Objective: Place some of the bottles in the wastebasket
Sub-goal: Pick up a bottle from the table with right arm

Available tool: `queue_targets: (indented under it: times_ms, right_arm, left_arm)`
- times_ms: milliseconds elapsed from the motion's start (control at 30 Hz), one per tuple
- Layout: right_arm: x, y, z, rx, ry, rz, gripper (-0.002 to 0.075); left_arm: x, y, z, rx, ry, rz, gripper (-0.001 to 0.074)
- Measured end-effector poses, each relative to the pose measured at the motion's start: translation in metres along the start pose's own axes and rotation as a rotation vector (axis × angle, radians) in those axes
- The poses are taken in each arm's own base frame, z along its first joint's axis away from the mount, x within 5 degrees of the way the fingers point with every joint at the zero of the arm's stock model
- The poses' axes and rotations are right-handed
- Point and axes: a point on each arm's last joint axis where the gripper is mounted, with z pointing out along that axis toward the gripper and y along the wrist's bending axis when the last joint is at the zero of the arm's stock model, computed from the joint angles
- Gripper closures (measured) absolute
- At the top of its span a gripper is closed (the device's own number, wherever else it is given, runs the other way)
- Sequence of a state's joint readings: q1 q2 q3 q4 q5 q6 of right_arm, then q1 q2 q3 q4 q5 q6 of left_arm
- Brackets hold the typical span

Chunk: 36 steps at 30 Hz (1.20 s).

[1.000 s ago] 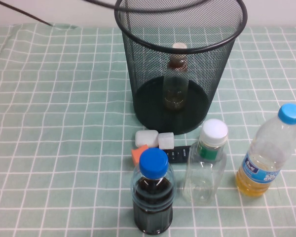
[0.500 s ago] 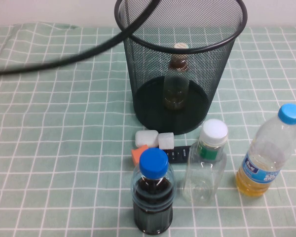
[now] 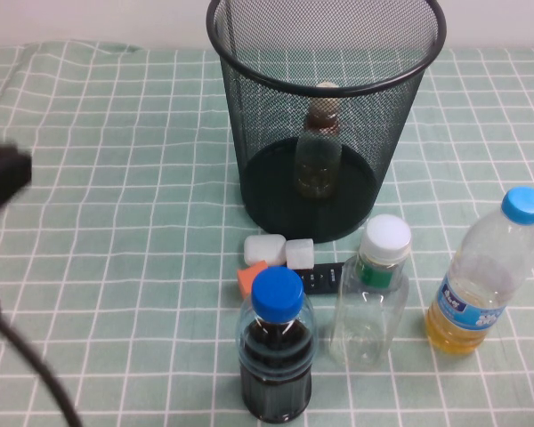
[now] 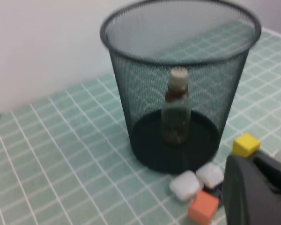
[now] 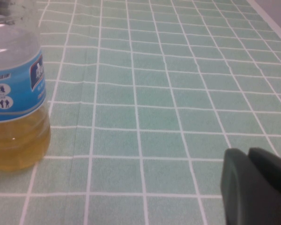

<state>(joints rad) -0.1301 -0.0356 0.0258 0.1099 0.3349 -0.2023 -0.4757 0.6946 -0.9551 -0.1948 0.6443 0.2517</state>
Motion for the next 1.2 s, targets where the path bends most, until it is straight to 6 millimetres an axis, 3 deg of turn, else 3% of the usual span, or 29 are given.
queue_targets:
  times_ms: [167,433,633,867,1100,1200]
  right_arm:
    - [0.0,0.0,0.0,0.0,0.0,0.0,0.0733]
    - [0.0,0.0,0.0,0.0,0.0,0.0,0.0733]
    - [0.0,0.0,0.0,0.0,0.0,0.0,0.0733]
    - [0.0,0.0,0.0,0.0,0.0,0.0,0.0733]
    - [0.0,0.0,0.0,0.0,0.0,0.0,0.0733]
    - [0.0,0.0,0.0,0.0,0.0,0.0,0.0733]
  left_arm:
    - [0.059,-0.003,0.006,-0.018,0.024,-0.015,0.0736]
    - [0.11,-0.003,0.025,-0.046,0.044,-0.028,0.0736]
    - [0.148,0.0,0.037,-0.112,-0.064,-0.035,0.0736]
    - [0.191,0.006,0.013,-0.279,-0.277,-0.034,0.0736]
    - [0.213,0.012,-0.007,-0.482,-0.372,-0.07,0.0736]
    - [0.22,0.01,-0.011,-0.516,-0.334,-0.096,0.0736]
